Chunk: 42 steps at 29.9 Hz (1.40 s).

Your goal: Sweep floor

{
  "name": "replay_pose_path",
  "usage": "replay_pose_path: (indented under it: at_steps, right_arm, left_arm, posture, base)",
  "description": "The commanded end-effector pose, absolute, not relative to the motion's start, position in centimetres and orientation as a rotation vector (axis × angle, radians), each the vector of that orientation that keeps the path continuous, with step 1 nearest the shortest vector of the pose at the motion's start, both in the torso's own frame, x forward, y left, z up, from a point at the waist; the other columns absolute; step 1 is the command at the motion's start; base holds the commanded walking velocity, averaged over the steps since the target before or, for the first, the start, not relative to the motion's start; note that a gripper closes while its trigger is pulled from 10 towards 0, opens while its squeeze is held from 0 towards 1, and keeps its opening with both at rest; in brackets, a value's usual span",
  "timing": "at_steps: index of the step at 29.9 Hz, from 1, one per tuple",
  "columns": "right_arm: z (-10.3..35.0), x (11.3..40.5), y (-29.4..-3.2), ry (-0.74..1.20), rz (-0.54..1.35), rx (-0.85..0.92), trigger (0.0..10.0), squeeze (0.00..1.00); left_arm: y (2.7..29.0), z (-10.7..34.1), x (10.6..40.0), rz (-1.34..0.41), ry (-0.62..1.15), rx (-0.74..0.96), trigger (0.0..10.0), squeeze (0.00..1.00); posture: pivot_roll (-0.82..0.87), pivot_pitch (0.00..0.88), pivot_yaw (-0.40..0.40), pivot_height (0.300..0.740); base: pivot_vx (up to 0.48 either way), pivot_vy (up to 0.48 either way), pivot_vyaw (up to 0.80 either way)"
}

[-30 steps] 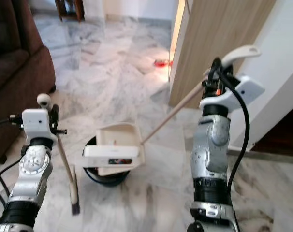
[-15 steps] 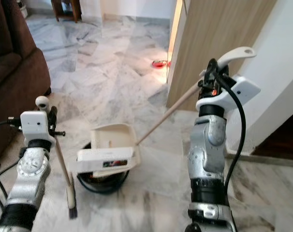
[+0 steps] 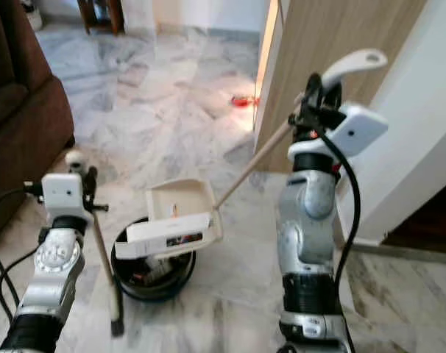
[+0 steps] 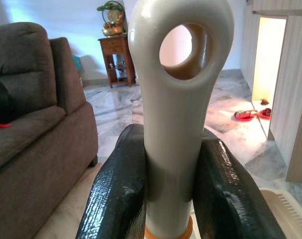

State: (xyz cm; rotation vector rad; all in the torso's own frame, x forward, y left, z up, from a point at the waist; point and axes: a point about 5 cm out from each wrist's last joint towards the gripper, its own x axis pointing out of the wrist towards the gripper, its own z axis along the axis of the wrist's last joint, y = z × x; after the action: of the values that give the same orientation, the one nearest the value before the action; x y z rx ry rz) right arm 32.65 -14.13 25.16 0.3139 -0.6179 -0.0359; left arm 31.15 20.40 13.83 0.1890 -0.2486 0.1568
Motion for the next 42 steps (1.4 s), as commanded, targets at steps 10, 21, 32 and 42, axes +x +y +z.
replay_pose_path:
  at_steps: [10, 21, 32, 42]
  right_arm:
    - [28.7, 29.3, -9.5, -0.831, 0.101, 0.215, 10.0, 0.00]
    - [28.9, 26.9, -6.3, -0.880, 0.148, 0.171, 10.0, 0.00]
    - [29.2, 25.4, -5.1, -0.963, 0.115, 0.033, 10.0, 0.00]
    - [29.9, 24.4, -5.0, -1.062, 0.020, -0.096, 10.0, 0.00]
  left_arm:
    - [20.2, 15.3, 31.1, 0.151, -0.323, 0.179, 10.0, 0.00]
    - [20.2, 15.4, 31.1, 0.152, -0.329, 0.179, 10.0, 0.00]
    - [20.1, 15.3, 31.1, 0.154, -0.331, 0.174, 10.0, 0.00]
    - [20.1, 15.4, 31.1, 0.159, -0.334, 0.173, 10.0, 0.00]
  posture:
    - [0.15, 0.047, -0.054, 0.740]
    - [0.15, 0.047, -0.058, 0.740]
    - [0.15, 0.052, -0.065, 0.740]
    - [0.15, 0.054, -0.069, 0.740]
  base:
    - [0.000, 0.000, 0.00]
    - [0.000, 0.000, 0.00]
    - [0.000, 0.000, 0.00]
    - [0.000, 0.000, 0.00]
